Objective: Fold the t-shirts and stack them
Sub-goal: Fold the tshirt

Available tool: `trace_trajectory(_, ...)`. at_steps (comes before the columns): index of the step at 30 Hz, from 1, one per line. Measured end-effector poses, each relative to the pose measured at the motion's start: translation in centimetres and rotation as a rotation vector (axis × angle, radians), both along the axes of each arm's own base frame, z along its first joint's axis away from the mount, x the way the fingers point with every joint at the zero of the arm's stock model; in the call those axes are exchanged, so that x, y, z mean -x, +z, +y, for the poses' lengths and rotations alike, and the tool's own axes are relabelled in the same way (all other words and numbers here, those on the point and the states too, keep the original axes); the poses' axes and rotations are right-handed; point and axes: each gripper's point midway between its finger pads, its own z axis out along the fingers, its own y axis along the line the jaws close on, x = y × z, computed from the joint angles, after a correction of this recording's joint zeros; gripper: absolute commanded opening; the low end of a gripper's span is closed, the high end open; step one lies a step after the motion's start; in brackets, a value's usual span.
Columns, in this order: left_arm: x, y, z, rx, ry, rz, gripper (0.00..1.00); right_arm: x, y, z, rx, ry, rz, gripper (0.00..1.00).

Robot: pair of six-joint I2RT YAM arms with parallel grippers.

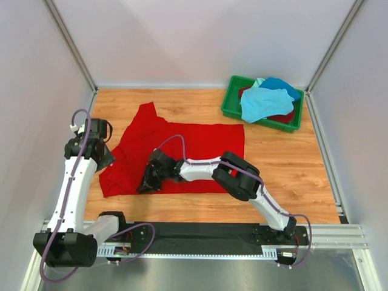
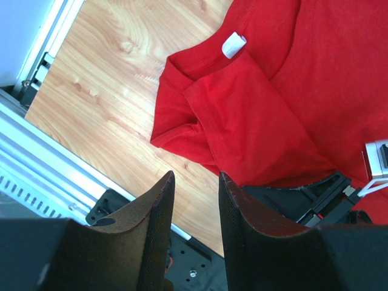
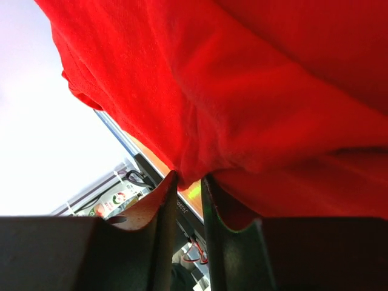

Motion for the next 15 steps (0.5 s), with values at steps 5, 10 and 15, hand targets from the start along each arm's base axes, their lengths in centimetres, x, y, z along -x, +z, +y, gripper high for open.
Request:
trace_trajectory(5,0.0,0.0,0.1,-0.007,-0.006,0.004,0.43,-0.5,0.1,-0.1,0.000,-0.005,-0.004,0.05)
trace_trajectory(10,0.0,0.1,0.5,-0.035,-0.027,0.011,0.51,-1.1,0.2,-0.5,0.000,-0.009,0.003,0.00)
trace_trajectory(15,-1.1,0.0,-0.1,-0.022,-0.130,0.014,0.56,-1.8,1.3,-1.4,0.006,0.020,0.006,0.00)
